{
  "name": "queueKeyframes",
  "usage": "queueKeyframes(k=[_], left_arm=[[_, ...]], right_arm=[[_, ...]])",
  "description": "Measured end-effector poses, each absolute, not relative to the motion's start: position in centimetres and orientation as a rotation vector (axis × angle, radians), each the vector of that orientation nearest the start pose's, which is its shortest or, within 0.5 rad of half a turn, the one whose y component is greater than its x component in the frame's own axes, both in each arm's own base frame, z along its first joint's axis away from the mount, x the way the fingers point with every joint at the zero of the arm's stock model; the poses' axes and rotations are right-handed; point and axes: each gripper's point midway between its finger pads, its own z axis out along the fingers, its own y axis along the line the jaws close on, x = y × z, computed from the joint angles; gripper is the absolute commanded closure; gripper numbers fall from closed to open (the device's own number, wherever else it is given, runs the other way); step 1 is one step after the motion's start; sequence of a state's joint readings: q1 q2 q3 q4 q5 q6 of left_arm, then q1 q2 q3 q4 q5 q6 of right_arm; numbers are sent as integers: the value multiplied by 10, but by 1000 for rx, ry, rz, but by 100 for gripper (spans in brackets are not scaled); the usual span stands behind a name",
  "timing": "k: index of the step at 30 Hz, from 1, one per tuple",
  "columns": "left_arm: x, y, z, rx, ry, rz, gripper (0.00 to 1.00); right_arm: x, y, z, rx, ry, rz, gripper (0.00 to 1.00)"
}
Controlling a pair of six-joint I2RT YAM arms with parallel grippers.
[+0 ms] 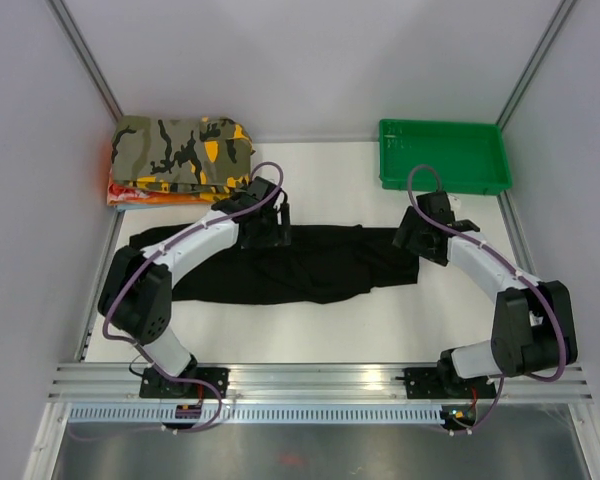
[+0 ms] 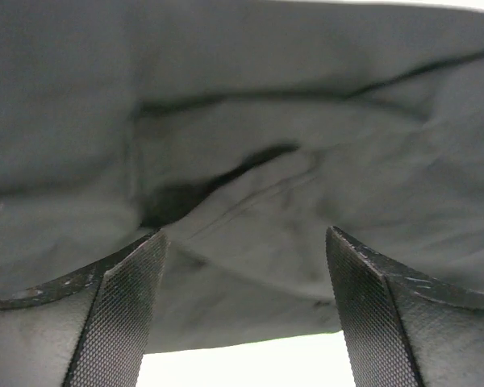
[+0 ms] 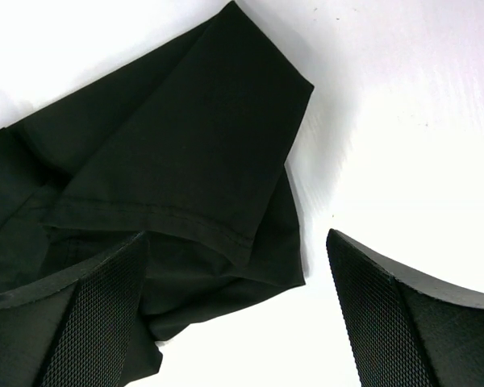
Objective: Fold and stack the trousers
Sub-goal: Fold the trousers
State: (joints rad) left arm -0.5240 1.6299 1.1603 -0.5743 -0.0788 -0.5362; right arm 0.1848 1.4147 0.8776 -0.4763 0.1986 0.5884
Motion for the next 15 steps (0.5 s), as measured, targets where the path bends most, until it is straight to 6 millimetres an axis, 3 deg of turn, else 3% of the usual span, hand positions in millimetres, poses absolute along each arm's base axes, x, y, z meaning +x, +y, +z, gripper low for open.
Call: queueKeyframes(k=[5, 15], left_arm=[[340, -220, 93, -42, 2591, -180, 23], [315, -219, 48, -87, 2696, 28, 32]], right_arm=[[321, 38, 67, 615, 2486, 49, 4], [318, 14, 68, 677, 2468, 72, 4]])
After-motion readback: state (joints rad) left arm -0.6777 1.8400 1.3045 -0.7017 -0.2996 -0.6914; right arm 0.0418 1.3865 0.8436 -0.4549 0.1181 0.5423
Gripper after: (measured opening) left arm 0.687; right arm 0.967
